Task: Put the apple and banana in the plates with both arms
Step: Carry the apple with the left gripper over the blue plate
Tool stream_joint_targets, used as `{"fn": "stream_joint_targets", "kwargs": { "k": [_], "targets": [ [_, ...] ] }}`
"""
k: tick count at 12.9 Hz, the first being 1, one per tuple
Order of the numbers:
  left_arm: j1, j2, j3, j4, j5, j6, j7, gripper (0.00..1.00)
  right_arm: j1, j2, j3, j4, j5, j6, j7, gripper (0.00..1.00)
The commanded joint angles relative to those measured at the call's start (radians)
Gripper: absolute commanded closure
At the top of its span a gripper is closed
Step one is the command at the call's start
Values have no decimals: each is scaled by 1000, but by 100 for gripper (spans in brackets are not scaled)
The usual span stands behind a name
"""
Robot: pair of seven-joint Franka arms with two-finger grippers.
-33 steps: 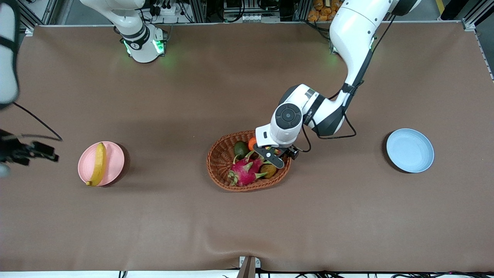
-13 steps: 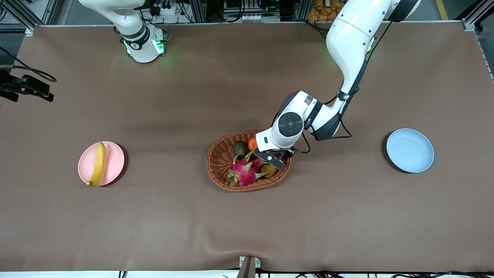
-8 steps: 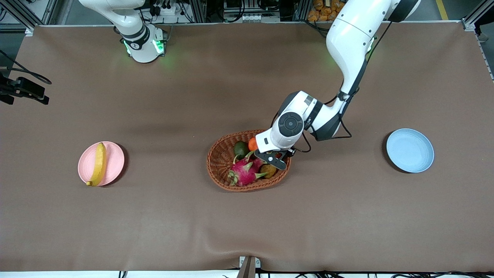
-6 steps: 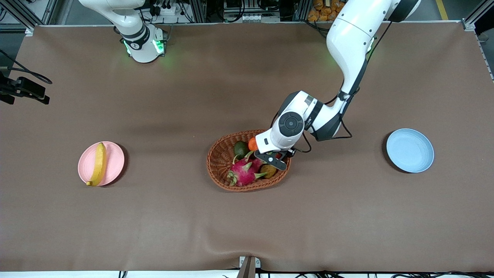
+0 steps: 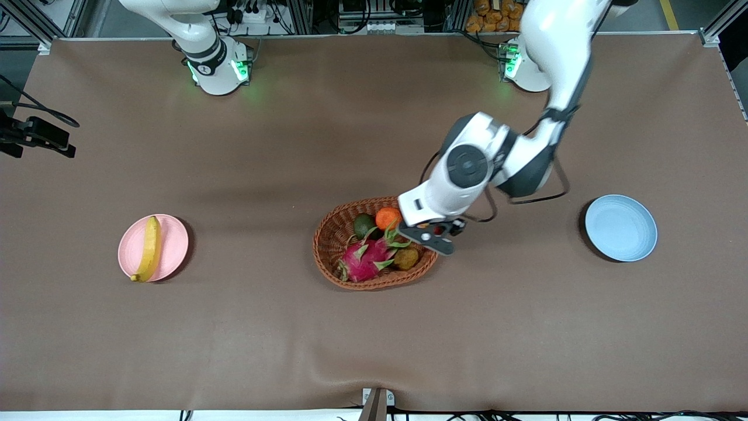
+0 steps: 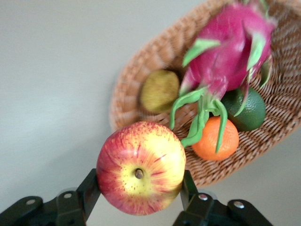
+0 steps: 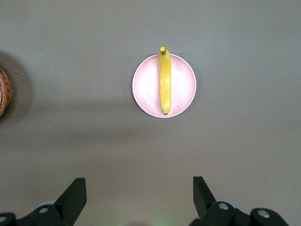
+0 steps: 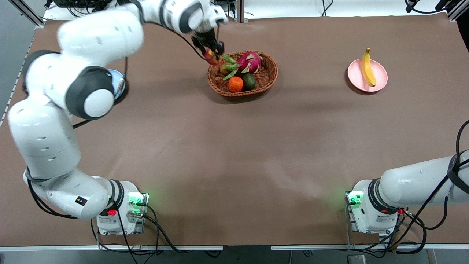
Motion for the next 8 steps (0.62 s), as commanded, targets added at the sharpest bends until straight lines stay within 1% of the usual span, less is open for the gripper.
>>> {"fn": "stream_joint_targets", "kwargs": {
  "k": [1,3,5,7,8],
  "targets": [
    [69,-121,18,-2,-3,-111,5,100,-10,-18,5,-16,18,-2,-9,0],
    [153,-181,19,-1,-3,-206,15,100,-16,-18,5,-16,18,-3,-7,0],
    [238,-218,19,-1,-8,-278,14,100,-27,-18,3,-16,28,-6,-1,0],
    [336,-232,19,-7,-6,-345,17,100,-63,-20,3,-16,89,-34,0,0],
    [379,-234,20,-15,0,-352,17,100,-71,-20,3,-16,103,-38,0,0]
  ]
}}
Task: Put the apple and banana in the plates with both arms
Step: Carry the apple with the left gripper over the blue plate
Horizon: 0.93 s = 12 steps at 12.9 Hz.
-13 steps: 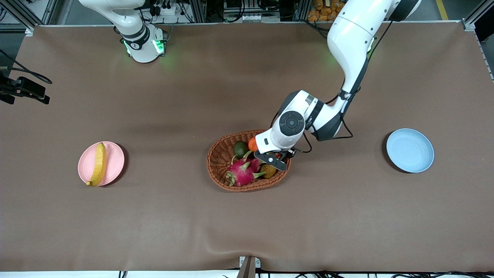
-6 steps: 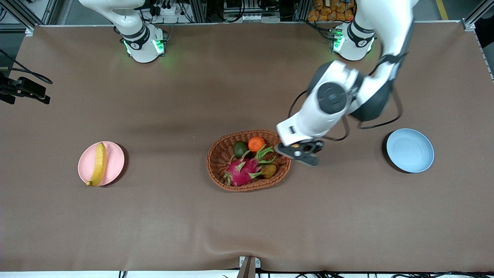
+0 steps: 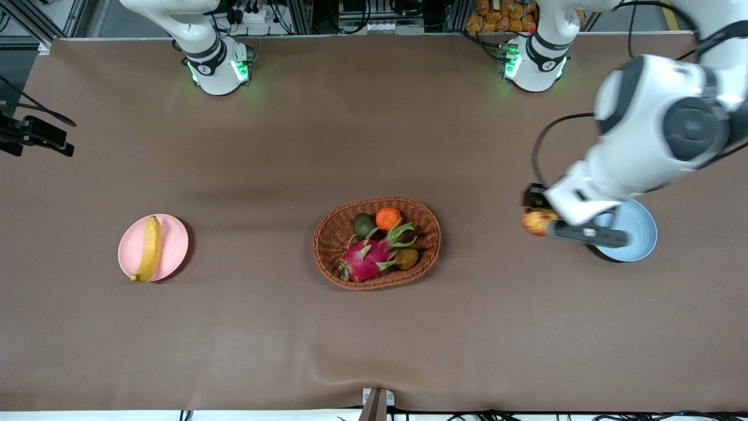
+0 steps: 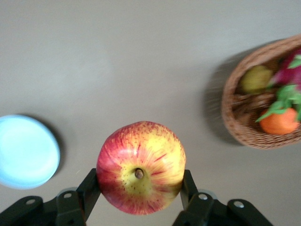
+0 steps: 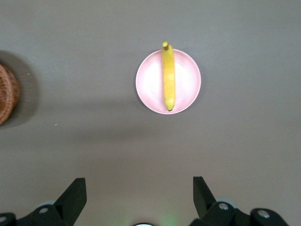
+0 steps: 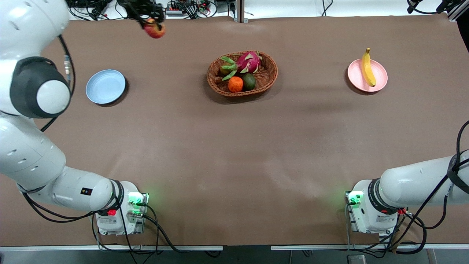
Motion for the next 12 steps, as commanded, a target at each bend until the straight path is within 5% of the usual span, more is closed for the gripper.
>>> {"fn": "stream_joint_targets", "kwargs": {
  "k": [1,12],
  "targets": [
    [105,-16,-7,-35,-1,-31,3,100,-35,-20,7,-13,45,-12,0,0],
    [438,120,-12,-67,72,120,101,100,-36,8,8,25,8,40,-2,0]
  ]
}}
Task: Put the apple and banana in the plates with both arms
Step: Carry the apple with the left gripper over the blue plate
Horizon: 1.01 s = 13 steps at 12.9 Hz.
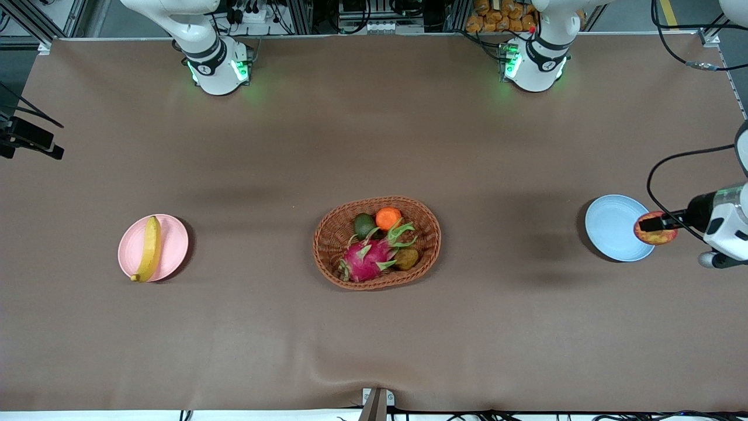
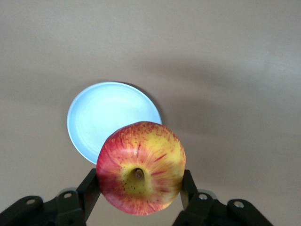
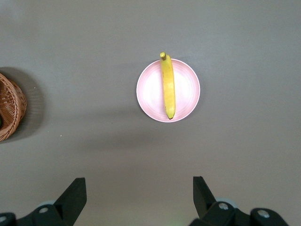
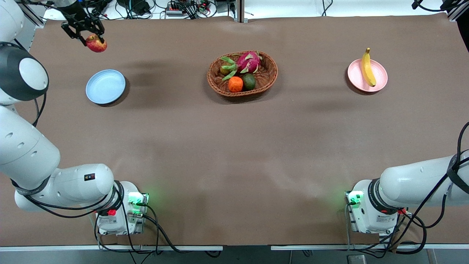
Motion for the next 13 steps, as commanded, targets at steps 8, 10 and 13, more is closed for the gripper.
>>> {"fn": "stream_joint_targets", "kwargs": {
  "k": [8,10,13],
  "targets": [
    [95,49,-13,-282,12,313,68,100,-6,-8,9,28,-10,-21,-3,0],
    [119,58,-18,-316,7,318,69,100,-8,-6,7,29,-12,-19,-3,0],
    [123,99,-15,-327,7,323,75,100,-17,-6,1,49,-6,-21,-2,0]
  ]
}}
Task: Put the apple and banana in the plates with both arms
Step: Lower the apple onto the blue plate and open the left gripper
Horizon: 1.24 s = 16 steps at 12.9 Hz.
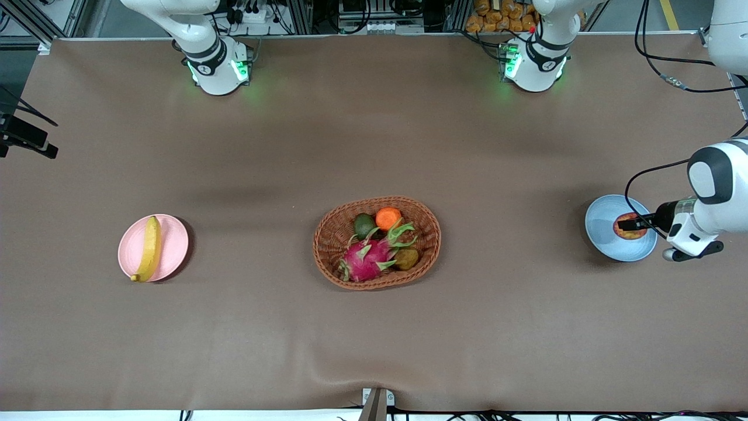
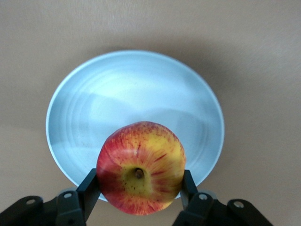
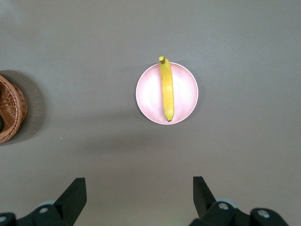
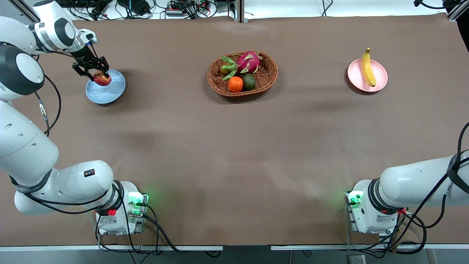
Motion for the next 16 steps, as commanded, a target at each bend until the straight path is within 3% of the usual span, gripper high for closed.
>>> {"fn": "stream_joint_targets", "kwargs": {
  "k": [1,3,4,5,8,10,13,16],
  "targets": [
    [20,15,-11,-19,13,19,17,100,-18,-8,4,31,-1,-18,2,0],
    [35,35,-11,-18,16,37,17,98,-18,-11,2,45,5,-29,-1,0],
    [33,42,-11,-13,18,39,17,44,-18,-17,2,49,0,-81,0,0],
    [33,27,-11,-10,18,33,17,0,-20,-18,-1,75,-1,-119,0,0],
    [32,-55,-19,0,19,25,33,0,-18,-14,-4,101,-9,-116,-1,0],
    [30,-129,-25,31,13,5,153,0,-20,-9,-2,101,-6,-100,-2,0],
    [27,-250,-109,88,3,-97,139,0,-20,-6,-4,101,-4,-89,-2,0],
    [27,-315,-192,175,3,-281,-2,0,-18,-6,-2,101,2,-87,-2,0]
  ]
}}
